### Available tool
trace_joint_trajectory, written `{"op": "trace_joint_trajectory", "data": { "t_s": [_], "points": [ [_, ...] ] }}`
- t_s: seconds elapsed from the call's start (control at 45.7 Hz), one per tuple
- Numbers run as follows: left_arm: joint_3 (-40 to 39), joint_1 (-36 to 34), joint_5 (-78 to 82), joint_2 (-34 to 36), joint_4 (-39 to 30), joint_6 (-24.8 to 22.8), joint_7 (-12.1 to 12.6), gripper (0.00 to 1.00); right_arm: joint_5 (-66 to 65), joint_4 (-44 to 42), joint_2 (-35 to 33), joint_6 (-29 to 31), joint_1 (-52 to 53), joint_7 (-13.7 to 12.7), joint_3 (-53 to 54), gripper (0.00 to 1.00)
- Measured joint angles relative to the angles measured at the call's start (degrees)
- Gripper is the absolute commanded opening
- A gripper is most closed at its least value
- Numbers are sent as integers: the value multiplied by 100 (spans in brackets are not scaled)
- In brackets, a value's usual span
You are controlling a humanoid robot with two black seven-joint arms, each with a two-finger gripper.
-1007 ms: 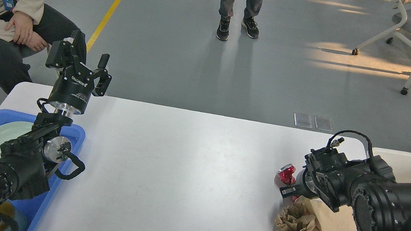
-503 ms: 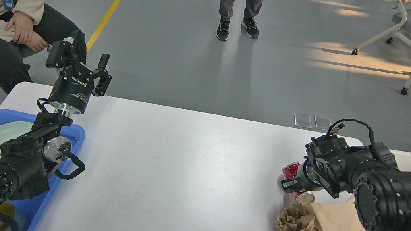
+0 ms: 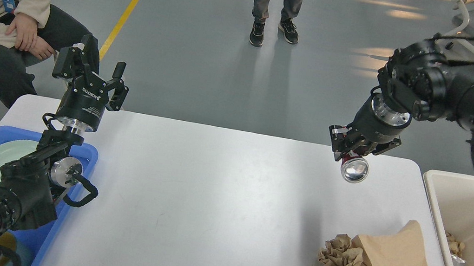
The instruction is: Tidy desktop
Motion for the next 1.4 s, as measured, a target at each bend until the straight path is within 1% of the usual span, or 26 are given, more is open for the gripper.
{"op": "trace_joint_trajectory", "data": {
  "t_s": [0.219, 0.35, 0.525, 0.657, 0.722, 0.832, 0.919, 1.073, 1.226, 1.291, 1.401],
  "points": [
    [0, 0, 0, 0, 0, 0, -1, 96, 8, 61, -386, 86, 990, 7, -115, 0],
    [0, 0, 0, -1, 0, 0, -1, 96, -30, 18, -640, 87, 1280, -19, -355, 0],
    [0, 0, 0, -1, 1, 0, 1, 96, -98, -191, -1170, 87, 1342, -52, -631, 0],
    [0, 0, 3, -1, 1, 0, 3, 96, -112, -388, -1665, 77, 1110, -56, -956, 0],
    [0, 0, 1, -1, 1, 0, 3, 96, -115, -407, -1902, -72, 953, -61, -1086, 0],
    [0, 0, 3, -1, 0, 0, 3, 96, -104, -425, -2417, -688, 609, -64, -1226, 0],
    [0, 0, 2, -3, 0, 0, 2, 96, -36, -429, -2839, -1320, 255, -64, -1233, 0],
    [0, 0, 4, -2, 0, 0, 2, 96, 21, -426, -3477, -2877, -528, -56, -1071, 0],
    [0, 0, 3, -1, 0, 0, 3, 96, 213, -423, -3915, -4241, -1463, -54, -643, 0],
    [0, 0, 4, -1, 0, 0, 3, 96, 465, -476, -4021, -4662, -1916, -50, -377, 0],
    [0, 0, 3, -1, 0, 0, 5, 96, 892, -697, -4069, -5101, -2628, -48, 94, 0]
  ]
}}
